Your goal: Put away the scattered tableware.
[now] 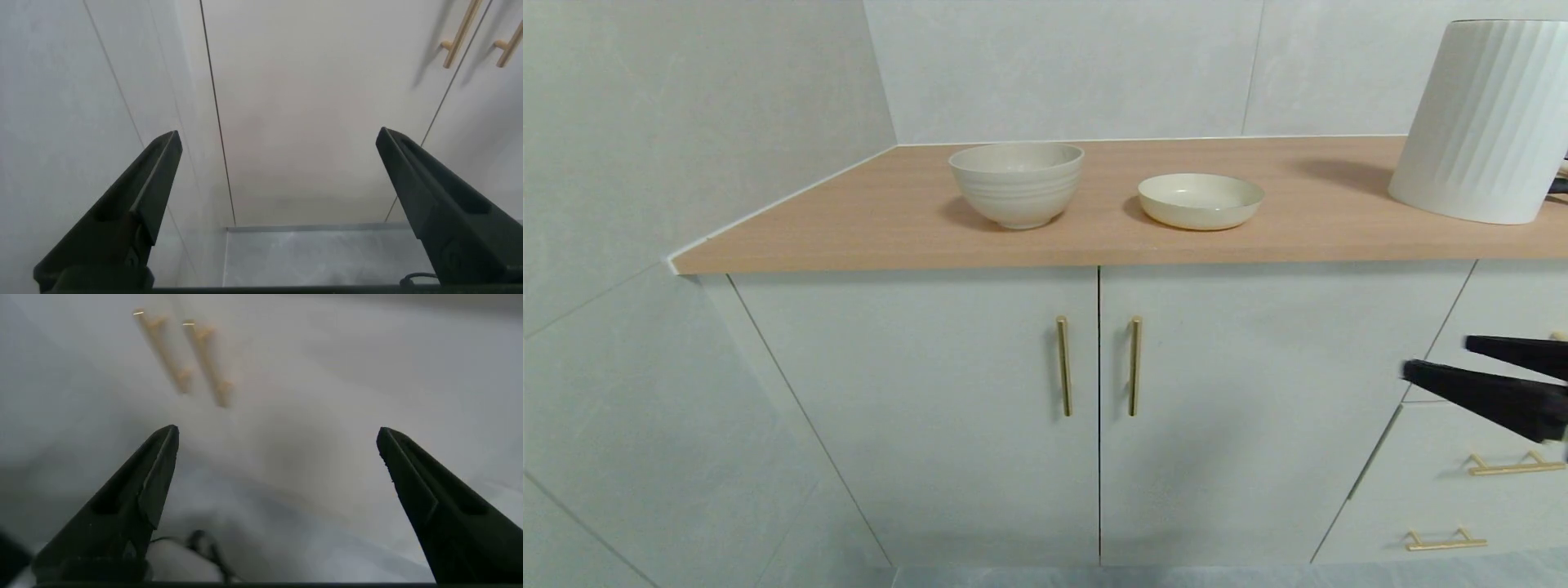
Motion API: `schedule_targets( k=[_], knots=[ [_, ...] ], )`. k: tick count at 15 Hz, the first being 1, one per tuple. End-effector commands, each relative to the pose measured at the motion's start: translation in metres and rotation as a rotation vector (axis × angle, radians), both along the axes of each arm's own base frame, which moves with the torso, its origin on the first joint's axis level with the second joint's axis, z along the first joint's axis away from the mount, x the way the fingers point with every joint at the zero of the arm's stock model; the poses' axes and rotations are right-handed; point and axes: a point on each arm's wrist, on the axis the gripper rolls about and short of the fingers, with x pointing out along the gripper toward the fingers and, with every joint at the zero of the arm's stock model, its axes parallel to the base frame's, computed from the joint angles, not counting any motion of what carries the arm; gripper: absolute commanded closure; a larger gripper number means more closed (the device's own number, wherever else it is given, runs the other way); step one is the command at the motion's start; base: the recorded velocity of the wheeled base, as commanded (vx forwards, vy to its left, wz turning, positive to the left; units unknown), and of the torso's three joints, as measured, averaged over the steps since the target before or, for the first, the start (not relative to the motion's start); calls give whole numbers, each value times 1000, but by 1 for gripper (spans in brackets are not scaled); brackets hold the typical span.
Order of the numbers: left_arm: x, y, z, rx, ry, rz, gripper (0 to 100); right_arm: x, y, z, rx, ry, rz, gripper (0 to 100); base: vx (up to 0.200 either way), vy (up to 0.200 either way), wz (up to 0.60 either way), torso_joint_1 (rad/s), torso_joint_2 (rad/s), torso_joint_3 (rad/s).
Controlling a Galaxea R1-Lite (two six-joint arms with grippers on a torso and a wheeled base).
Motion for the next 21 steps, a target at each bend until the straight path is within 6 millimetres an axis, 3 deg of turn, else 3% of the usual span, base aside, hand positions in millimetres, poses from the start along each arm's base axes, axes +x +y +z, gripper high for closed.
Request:
schedule_targets(
  k=[1,5,11,21],
  knots=[
    [0,0,0,0,0,0,0,80,77,-29,36,157,178,0,0,0,0,0,0,0],
    [0,0,0,0,0,0,0,108,111,-54,33,190,256,0,0,0,0,0,0,0],
    [0,0,0,0,0,0,0,154,148,-94,140,148,222,0,0,0,0,0,0,0],
    [0,0,0,0,0,0,0,165,167,-110,270,141,221,0,0,0,0,0,0,0]
  ],
)
